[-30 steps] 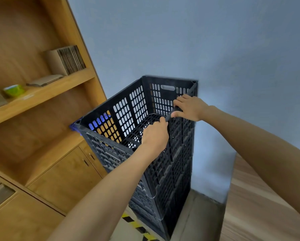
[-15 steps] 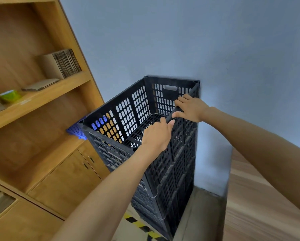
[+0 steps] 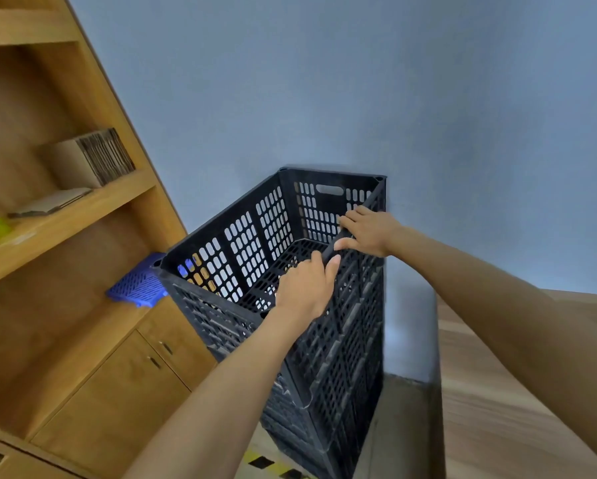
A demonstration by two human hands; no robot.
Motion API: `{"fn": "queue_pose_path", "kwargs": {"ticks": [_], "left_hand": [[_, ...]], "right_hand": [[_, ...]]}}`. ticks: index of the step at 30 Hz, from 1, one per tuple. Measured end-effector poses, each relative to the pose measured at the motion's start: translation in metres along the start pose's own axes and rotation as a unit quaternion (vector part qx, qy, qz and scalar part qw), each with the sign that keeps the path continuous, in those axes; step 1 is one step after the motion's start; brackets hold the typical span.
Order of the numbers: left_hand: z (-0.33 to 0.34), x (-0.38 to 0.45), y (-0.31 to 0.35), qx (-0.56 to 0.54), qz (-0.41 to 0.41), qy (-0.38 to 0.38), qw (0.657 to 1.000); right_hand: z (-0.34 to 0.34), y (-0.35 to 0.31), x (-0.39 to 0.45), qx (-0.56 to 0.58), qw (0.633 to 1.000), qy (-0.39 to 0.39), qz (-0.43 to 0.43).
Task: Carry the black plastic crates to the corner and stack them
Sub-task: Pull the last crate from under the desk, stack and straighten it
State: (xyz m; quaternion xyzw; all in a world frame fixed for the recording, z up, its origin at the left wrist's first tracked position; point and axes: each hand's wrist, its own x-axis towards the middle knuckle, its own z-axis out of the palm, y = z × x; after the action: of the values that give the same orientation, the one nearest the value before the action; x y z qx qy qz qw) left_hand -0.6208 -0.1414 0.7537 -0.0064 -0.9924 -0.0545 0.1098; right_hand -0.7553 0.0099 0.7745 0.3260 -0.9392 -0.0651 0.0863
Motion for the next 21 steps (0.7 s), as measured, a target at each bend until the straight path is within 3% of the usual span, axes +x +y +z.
{"fn": "queue_pose_path", "kwargs": {"ticks": [21], "left_hand": [[0.007,0.019,-0.006,-0.077,-0.065,0.014,0.995]], "right_hand": [[-0.002,0.009,0.010,0.011,0.999,-0.020,-0.025]]}}
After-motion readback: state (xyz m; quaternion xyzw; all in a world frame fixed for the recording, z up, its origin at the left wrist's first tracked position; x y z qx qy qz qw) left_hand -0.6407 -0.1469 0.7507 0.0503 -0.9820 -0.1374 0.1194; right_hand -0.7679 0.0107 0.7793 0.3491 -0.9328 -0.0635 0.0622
